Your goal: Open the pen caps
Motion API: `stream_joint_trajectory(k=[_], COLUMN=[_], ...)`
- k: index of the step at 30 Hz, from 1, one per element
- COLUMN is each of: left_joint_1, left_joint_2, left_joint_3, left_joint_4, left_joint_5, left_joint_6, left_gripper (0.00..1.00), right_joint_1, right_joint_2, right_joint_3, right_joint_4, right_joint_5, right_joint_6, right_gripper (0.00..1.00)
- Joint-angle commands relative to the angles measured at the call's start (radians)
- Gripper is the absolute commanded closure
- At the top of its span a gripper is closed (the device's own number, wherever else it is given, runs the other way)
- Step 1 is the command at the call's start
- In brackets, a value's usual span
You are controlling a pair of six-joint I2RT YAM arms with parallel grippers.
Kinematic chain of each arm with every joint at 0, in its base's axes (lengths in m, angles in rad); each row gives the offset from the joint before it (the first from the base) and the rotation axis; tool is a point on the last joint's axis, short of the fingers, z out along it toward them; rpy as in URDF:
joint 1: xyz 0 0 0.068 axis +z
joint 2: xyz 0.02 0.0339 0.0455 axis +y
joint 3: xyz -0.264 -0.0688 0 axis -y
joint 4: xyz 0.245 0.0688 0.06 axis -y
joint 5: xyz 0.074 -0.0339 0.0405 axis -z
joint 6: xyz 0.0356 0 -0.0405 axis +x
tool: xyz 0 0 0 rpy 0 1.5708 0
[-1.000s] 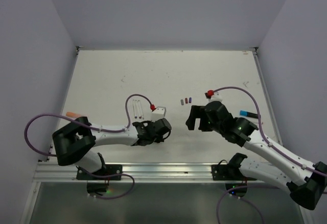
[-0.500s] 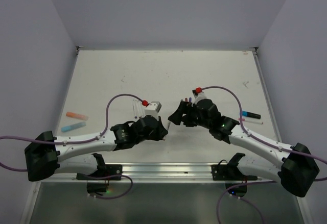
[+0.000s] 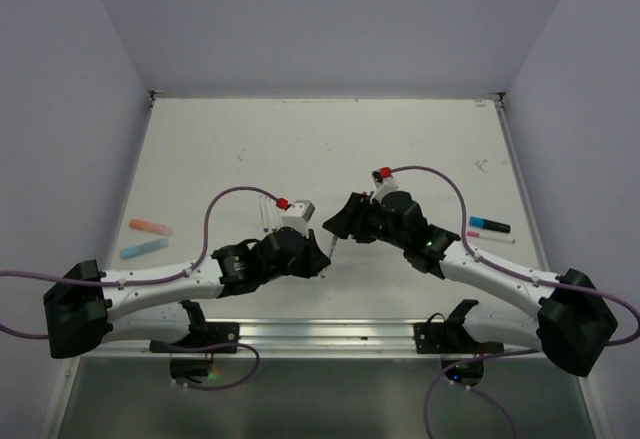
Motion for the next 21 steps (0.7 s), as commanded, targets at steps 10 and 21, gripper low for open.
stream_joint_trajectory(k=[10, 21], left_joint_1=[-0.006, -0.006], left_joint_2=[-0.041, -0.042], left_joint_3=[0.018, 0.018], left_joint_4=[0.026, 0.032], left_joint_5=[-0.007, 0.003], left_joint_6=[-0.012, -0.01], left_gripper=[1.0, 1.0], right_joint_1=[-0.005, -0.004], right_joint_2=[0.041, 0.07], right_joint_3=[-0.053, -0.066], right_joint_4=[0.121, 0.182], right_joint_5=[-0.024, -0.044], right_joint_6=[0.04, 0.057], right_gripper=[0.43, 0.78])
